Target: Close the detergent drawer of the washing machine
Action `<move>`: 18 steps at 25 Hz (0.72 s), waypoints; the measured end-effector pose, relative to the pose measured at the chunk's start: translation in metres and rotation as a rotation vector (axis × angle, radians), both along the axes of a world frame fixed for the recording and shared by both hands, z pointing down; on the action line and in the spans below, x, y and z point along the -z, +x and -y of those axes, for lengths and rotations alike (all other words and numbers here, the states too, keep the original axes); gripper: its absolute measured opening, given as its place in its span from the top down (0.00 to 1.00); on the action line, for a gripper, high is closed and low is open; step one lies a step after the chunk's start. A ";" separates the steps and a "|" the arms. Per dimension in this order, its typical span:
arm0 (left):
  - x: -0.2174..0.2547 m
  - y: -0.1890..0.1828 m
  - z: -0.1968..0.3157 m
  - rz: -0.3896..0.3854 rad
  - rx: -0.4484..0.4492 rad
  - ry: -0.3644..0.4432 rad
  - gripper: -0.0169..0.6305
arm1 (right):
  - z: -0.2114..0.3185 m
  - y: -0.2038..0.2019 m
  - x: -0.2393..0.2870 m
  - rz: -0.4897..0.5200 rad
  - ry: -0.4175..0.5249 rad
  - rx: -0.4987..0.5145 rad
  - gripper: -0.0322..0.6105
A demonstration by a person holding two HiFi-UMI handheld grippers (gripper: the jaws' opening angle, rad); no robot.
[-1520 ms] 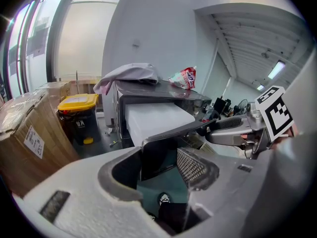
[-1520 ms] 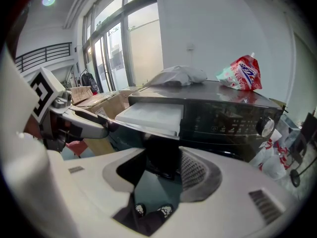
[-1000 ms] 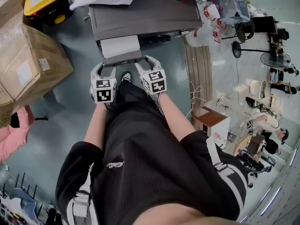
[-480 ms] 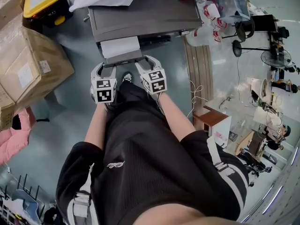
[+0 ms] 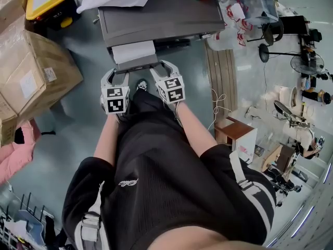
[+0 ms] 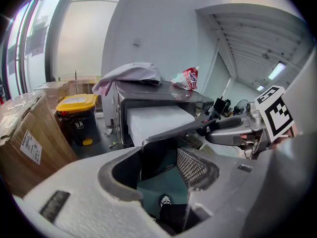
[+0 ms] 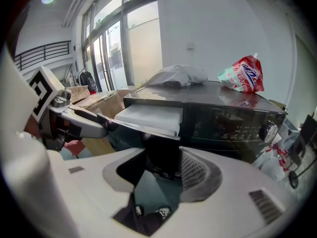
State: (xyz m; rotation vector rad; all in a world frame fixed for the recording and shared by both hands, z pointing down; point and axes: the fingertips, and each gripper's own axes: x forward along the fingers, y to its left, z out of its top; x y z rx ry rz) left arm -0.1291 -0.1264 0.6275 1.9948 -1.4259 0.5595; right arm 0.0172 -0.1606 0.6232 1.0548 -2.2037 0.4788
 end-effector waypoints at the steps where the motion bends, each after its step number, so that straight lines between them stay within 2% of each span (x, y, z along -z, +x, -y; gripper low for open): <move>1: 0.000 0.000 0.000 0.000 0.000 0.000 0.63 | 0.000 0.000 0.000 0.000 0.001 0.000 0.64; 18: 0.000 -0.006 0.010 0.005 0.004 0.001 0.63 | 0.011 -0.008 0.002 0.005 0.001 -0.005 0.64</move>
